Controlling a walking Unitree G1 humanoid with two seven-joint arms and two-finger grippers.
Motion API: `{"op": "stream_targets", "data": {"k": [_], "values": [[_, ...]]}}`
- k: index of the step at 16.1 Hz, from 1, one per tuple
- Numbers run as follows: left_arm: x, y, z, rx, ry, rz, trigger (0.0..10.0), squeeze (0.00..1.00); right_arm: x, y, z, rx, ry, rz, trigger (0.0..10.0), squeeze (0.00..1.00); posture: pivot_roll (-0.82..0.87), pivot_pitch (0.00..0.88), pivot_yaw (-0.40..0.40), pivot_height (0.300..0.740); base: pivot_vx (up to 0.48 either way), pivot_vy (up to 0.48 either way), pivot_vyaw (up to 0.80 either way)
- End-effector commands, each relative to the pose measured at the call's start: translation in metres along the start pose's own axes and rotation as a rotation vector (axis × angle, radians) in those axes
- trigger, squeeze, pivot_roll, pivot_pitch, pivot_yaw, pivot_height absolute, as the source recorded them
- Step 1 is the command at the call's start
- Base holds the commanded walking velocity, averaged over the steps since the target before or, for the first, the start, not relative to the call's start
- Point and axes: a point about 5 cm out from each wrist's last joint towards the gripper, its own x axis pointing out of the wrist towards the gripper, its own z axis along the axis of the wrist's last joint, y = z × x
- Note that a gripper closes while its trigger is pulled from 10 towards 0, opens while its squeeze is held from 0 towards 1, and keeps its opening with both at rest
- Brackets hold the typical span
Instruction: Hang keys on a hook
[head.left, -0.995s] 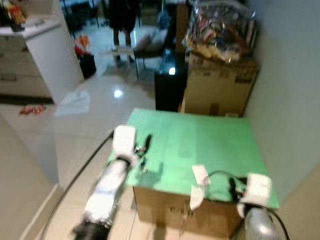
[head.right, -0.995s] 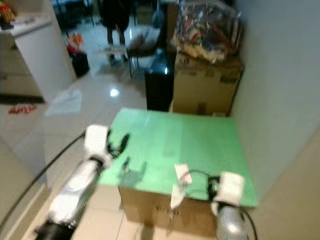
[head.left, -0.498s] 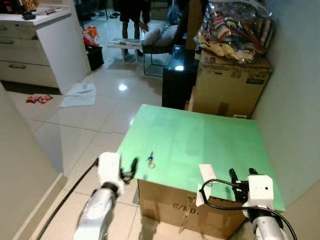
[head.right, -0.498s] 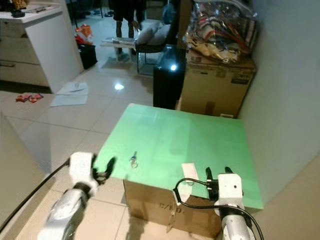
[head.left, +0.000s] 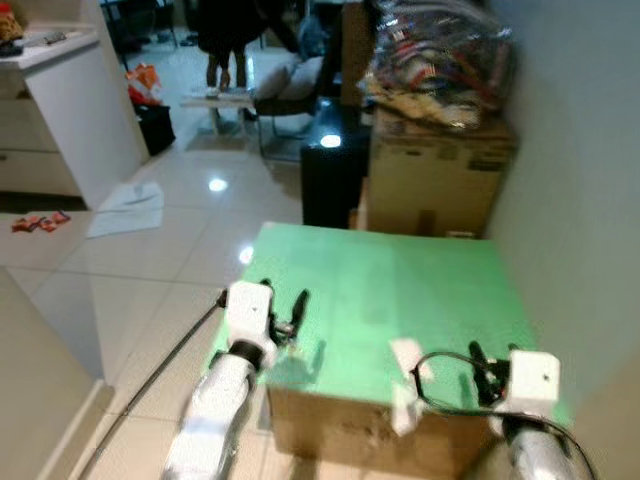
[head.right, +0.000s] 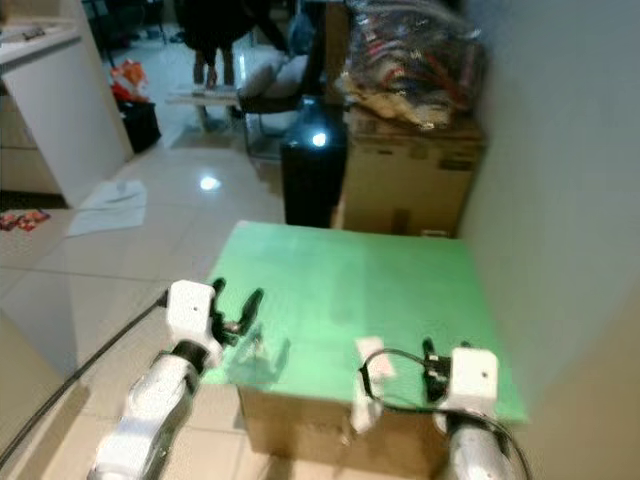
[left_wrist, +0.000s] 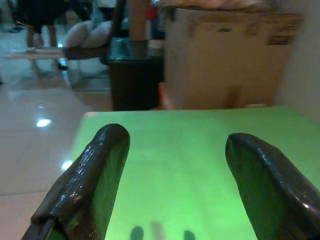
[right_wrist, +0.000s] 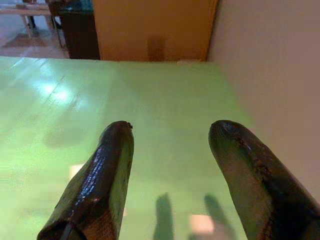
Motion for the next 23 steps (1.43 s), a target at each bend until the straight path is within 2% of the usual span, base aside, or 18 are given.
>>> {"op": "stream_targets", "data": {"k": [1, 2, 4, 5, 12, 15, 17, 18, 19, 22, 23], "values": [[0.003, -0.002, 0.006, 0.009, -0.025, 0.017, 10.0, 0.00, 0.001, -0.004, -0.008, 0.060, 0.068, -0.004, 10.0, 0.00, -0.19, 0.000, 0.006, 0.740, 0.454, 0.000, 0.00], [0.004, 0.000, 0.006, 0.028, -0.017, 0.052, 10.0, 0.00, 0.002, -0.002, -0.015, 0.125, 0.118, -0.009, 10.0, 0.00, -0.19, 0.000, 0.007, 0.740, 0.304, 0.000, 0.00], [0.006, 0.004, 0.010, 0.010, -0.027, 0.048, 10.0, 0.00, 0.004, 0.009, -0.032, 0.199, 0.244, 0.029, 10.0, 0.00, -0.17, 0.000, 0.011, 0.740, 0.000, 0.000, 0.00], [0.006, 0.007, 0.012, 0.008, -0.031, 0.049, 10.0, 0.00, 0.006, 0.015, -0.035, 0.217, 0.268, 0.038, 10.0, 0.00, -0.17, 0.000, 0.014, 0.740, 0.000, 0.000, 0.00], [0.005, 0.026, 0.023, 0.049, -0.044, 0.072, 10.0, 0.00, 0.021, 0.055, -0.048, 0.223, 0.354, 0.109, 10.0, 0.00, -0.12, 0.022, 0.032, 0.740, 0.000, 0.000, 0.00], [0.003, 0.029, 0.023, 0.054, -0.045, 0.072, 10.0, 0.00, 0.022, 0.053, -0.048, 0.170, 0.334, 0.071, 10.0, 0.00, -0.12, 0.024, 0.032, 0.740, 0.000, 0.000, 0.00], [0.000, 0.030, 0.022, 0.057, -0.038, 0.073, 10.0, 0.00, 0.020, 0.039, -0.034, 0.028, 0.182, -0.008, 10.0, 0.00, -0.12, 0.019, 0.031, 0.740, 0.000, 0.000, 0.00], [-0.001, 0.030, 0.021, 0.056, -0.034, 0.071, 10.0, 0.00, 0.018, 0.037, -0.033, 0.028, 0.171, -0.017, 10.0, 0.00, -0.12, 0.016, 0.029, 0.740, 0.000, 0.000, 0.00], [-0.003, 0.028, 0.019, 0.053, -0.029, 0.067, 10.0, 0.00, 0.012, 0.031, -0.038, 0.073, 0.211, -0.055, 10.0, 0.00, -0.13, 0.017, 0.028, 0.740, 0.000, 0.000, 0.00], [-0.007, 0.025, 0.016, 0.056, -0.017, 0.061, 10.0, 0.00, 0.000, 0.020, -0.048, 0.121, 0.275, -0.152, 10.0, 0.00, -0.14, 0.028, 0.023, 0.740, 0.000, 0.000, 0.00], [-0.008, 0.025, 0.015, 0.088, -0.014, 0.062, 10.0, 0.00, -0.006, 0.020, -0.048, 0.147, 0.272, -0.168, 10.0, 0.00, -0.15, 0.036, 0.028, 0.740, 0.000, 0.000, 0.00]]}}
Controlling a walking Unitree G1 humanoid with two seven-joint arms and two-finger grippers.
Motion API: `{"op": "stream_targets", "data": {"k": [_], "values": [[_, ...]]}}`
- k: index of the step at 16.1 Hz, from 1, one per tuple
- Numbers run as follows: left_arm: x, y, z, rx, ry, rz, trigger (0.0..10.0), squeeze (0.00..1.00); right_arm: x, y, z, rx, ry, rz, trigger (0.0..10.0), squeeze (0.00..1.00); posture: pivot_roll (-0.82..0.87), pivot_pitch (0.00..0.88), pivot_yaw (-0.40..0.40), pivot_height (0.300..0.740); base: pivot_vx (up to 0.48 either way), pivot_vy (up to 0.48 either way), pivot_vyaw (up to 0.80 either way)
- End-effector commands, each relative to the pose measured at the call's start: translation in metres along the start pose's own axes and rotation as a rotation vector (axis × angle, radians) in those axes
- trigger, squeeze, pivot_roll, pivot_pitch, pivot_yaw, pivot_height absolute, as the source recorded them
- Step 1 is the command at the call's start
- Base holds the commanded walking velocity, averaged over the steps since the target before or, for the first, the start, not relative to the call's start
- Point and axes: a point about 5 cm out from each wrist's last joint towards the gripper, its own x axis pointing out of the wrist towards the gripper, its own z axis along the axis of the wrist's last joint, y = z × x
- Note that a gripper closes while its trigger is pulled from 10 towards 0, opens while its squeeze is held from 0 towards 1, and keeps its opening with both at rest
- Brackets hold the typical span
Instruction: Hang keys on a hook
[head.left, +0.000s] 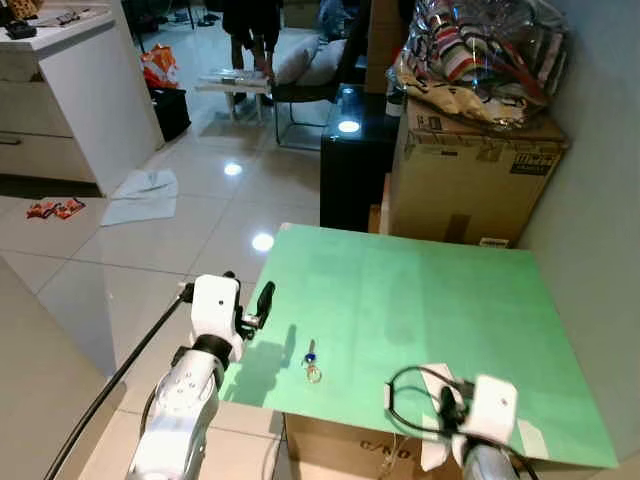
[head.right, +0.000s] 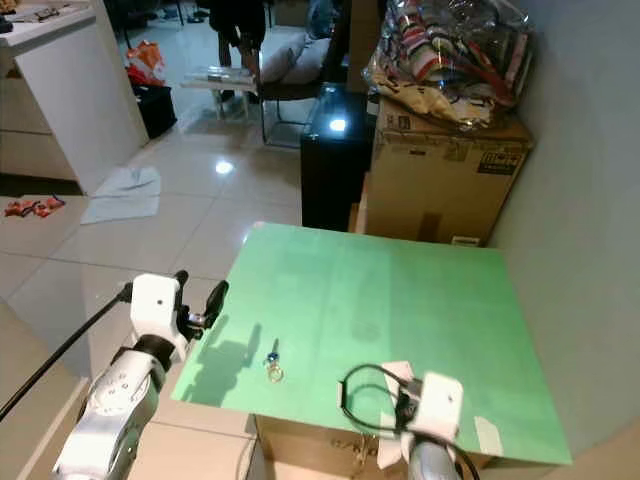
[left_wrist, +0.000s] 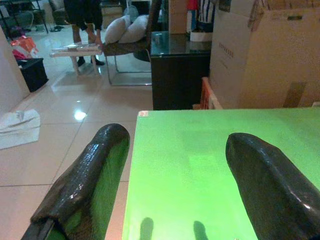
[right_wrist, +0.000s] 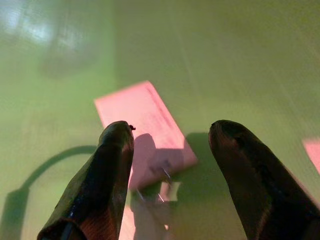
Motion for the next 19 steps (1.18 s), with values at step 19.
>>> {"op": "stream_targets", "data": {"k": [19], "values": [[-0.001, -0.006, 0.011, 0.024, -0.057, -0.026, 10.0, 0.00, 0.013, 0.026, 0.001, 0.182, 0.067, 0.095, 10.0, 0.00, -0.14, 0.062, 0.008, 0.740, 0.000, 0.000, 0.00]]}}
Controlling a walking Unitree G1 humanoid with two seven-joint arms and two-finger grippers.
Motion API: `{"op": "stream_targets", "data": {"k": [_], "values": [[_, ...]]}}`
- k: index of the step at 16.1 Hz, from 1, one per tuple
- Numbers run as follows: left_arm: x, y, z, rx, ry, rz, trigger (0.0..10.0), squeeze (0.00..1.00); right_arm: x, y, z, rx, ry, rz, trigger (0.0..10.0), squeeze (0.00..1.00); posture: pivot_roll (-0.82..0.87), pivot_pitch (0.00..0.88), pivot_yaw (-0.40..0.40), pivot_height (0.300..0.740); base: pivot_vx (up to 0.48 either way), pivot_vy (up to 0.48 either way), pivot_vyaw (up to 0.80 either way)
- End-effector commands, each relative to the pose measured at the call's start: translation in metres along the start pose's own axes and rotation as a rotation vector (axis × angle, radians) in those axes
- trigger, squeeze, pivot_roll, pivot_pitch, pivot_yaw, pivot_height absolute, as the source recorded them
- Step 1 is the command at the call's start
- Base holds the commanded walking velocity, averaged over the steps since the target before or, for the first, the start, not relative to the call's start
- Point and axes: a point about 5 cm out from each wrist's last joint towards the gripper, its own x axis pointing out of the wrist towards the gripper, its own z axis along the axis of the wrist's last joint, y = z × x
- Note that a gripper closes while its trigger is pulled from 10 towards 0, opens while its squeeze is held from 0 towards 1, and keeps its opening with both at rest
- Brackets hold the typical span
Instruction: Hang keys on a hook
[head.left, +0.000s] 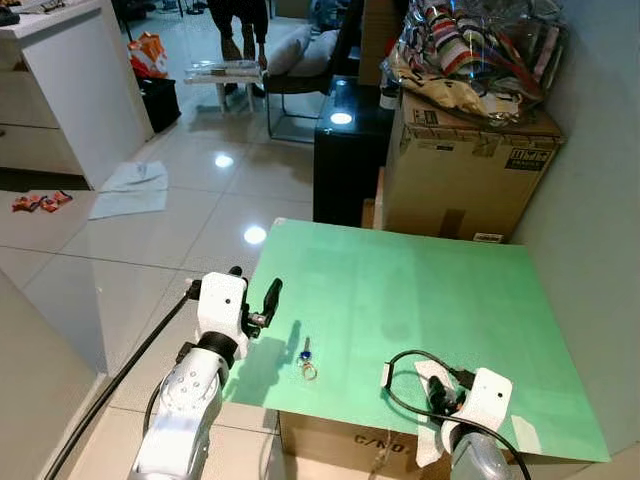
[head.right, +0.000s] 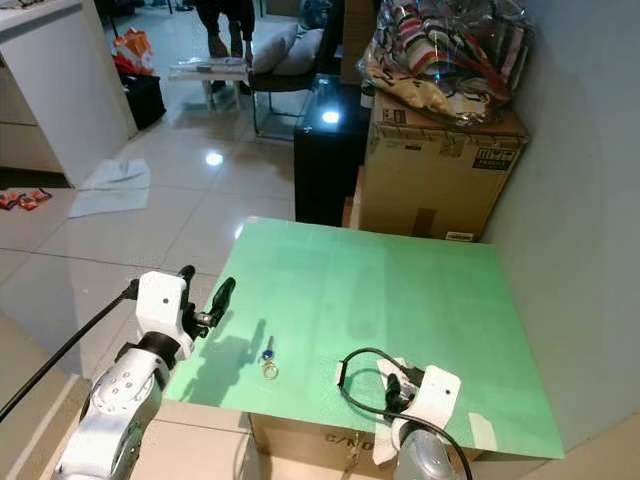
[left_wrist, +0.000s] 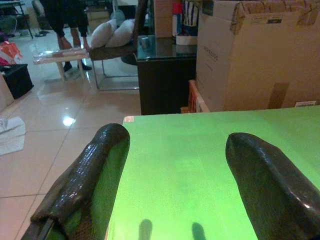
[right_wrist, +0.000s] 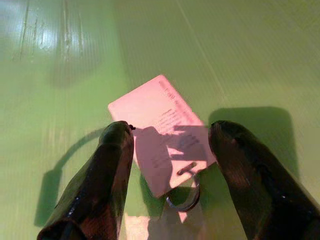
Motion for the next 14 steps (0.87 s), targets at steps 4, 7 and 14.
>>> {"op": "stream_targets", "data": {"k": [4, 7, 14], "values": [[-0.007, 0.002, 0.006, 0.008, -0.018, 0.009, 10.0, 0.00, -0.009, 0.011, -0.016, -0.008, 0.045, 0.025, 10.0, 0.00, -0.13, 0.104, 0.009, 0.740, 0.000, 0.000, 0.00], [-0.010, 0.004, 0.008, 0.014, -0.020, 0.009, 10.0, 0.00, -0.013, 0.012, -0.018, -0.020, 0.037, 0.022, 10.0, 0.00, -0.13, 0.115, 0.011, 0.740, 0.000, 0.000, 0.00], [-0.011, 0.006, 0.011, 0.034, -0.017, 0.009, 10.0, 0.00, -0.011, 0.019, -0.027, 0.049, 0.090, 0.021, 10.0, 0.00, -0.11, 0.123, 0.021, 0.740, 0.000, 0.000, 0.00]]}}
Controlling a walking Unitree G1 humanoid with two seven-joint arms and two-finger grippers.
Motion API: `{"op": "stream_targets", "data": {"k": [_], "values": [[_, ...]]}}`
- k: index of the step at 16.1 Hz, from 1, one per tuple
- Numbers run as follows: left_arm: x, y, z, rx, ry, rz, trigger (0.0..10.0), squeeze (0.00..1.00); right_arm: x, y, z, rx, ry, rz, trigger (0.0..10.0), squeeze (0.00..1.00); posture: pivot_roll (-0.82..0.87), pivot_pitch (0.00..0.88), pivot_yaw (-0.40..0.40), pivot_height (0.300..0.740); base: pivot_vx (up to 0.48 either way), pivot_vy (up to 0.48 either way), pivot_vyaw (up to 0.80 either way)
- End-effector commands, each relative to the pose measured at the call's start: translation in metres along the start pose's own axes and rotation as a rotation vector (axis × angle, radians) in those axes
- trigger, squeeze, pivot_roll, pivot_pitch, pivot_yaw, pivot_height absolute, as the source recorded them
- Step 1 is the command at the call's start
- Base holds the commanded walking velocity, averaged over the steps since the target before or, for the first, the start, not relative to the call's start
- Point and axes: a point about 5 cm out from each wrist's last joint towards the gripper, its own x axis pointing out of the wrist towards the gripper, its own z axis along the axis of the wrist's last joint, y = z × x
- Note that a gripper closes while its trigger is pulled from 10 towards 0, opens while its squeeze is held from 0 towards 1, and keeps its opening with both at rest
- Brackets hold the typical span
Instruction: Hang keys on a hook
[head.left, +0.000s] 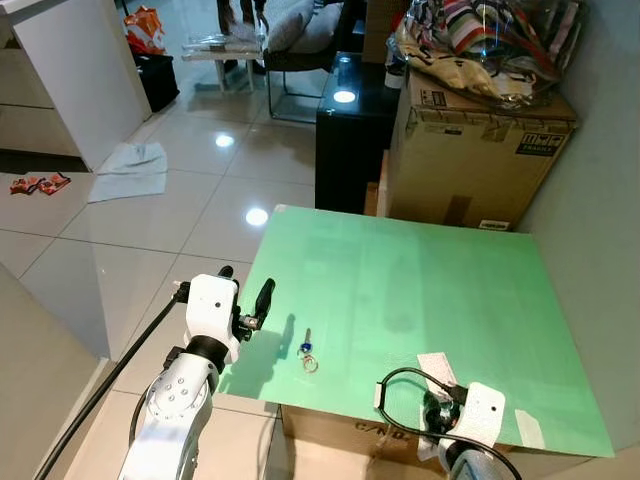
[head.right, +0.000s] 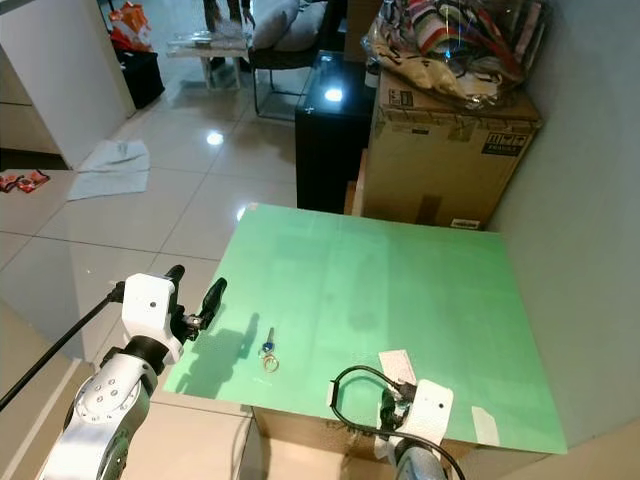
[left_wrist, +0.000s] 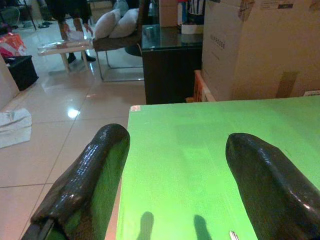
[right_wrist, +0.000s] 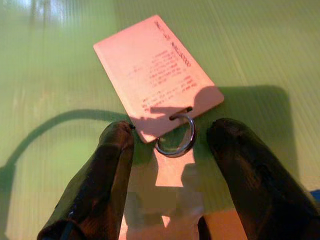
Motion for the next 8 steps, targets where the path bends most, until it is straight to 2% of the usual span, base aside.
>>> {"op": "stream_targets", "data": {"k": [1, 2, 3, 4, 8], "values": [[0.001, 0.001, 0.003, 0.014, -0.008, -0.003, 10.0, 0.00, 0.000, 0.022, -0.011, 0.111, 0.057, 0.024, 8.9, 0.00, -0.11, 0.121, 0.020, 0.740, 0.000, 0.000, 0.00], [0.002, 0.001, 0.004, 0.017, -0.011, -0.004, 10.0, 0.00, 0.002, 0.023, -0.011, 0.128, 0.067, 0.023, 6.0, 0.00, -0.11, 0.119, 0.020, 0.740, 0.000, 0.000, 0.00], [0.003, 0.001, 0.004, 0.018, -0.013, -0.003, 10.0, 0.00, 0.004, 0.023, -0.012, 0.165, 0.092, 0.013, 3.8, 0.00, -0.11, 0.118, 0.020, 0.740, 0.000, 0.000, 0.00], [0.003, 0.001, 0.004, 0.020, -0.012, -0.003, 10.0, 0.00, 0.006, 0.023, -0.012, 0.171, 0.100, 0.012, 0.0, 0.00, -0.11, 0.115, 0.020, 0.740, 0.000, 0.000, 0.00], [0.004, 0.003, 0.006, 0.024, -0.016, 0.003, 10.0, 0.00, 0.012, 0.031, -0.008, 0.198, 0.108, 0.045, 0.0, 0.00, -0.11, 0.113, 0.019, 0.740, 0.000, 0.000, 0.00]]}}
